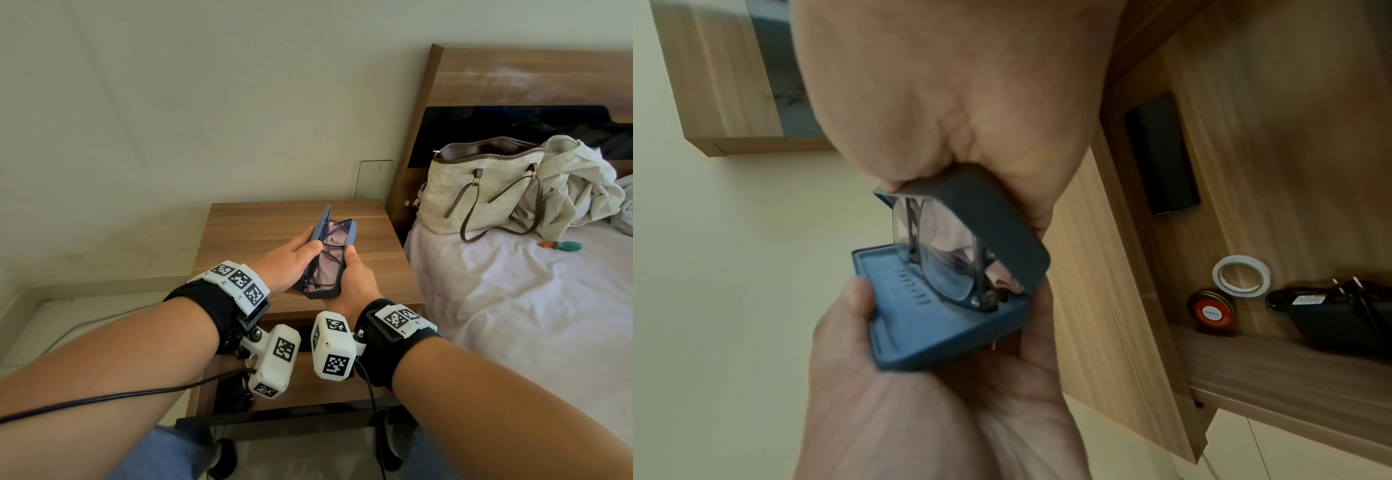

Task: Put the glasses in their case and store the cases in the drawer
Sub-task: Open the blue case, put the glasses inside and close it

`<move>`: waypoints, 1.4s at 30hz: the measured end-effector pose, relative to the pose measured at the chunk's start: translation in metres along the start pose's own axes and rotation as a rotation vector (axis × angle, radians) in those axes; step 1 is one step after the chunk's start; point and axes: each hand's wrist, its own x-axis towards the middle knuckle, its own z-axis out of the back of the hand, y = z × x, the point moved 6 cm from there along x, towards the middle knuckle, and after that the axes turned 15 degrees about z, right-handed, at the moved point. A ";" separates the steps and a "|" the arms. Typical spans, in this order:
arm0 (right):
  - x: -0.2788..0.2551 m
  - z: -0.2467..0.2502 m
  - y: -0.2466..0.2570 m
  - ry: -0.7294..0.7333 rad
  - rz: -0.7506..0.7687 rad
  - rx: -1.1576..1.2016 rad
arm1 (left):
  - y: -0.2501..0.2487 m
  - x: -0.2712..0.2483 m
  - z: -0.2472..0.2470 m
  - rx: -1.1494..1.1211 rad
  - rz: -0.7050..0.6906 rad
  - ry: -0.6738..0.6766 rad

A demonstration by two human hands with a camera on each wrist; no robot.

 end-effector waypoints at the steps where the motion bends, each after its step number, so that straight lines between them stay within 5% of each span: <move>1: -0.001 0.000 0.001 0.001 0.000 0.007 | 0.001 0.003 0.000 -0.006 0.004 0.005; 21: 0.003 0.003 0.003 0.023 0.096 -0.093 | -0.006 -0.015 0.002 0.071 -0.059 -0.044; 33: -0.011 0.002 0.021 0.016 0.079 -0.127 | -0.001 -0.018 0.006 -0.395 0.008 0.132; 36: -0.013 0.000 0.030 0.031 0.152 -0.323 | 0.001 -0.020 0.007 -0.403 -0.016 0.120; 39: -0.009 0.003 0.049 -0.045 0.408 -0.723 | 0.004 -0.021 0.005 -0.382 -0.025 0.118; 42: -0.006 -0.007 0.062 0.037 0.632 -1.097 | 0.007 -0.021 0.004 -0.325 -0.043 0.079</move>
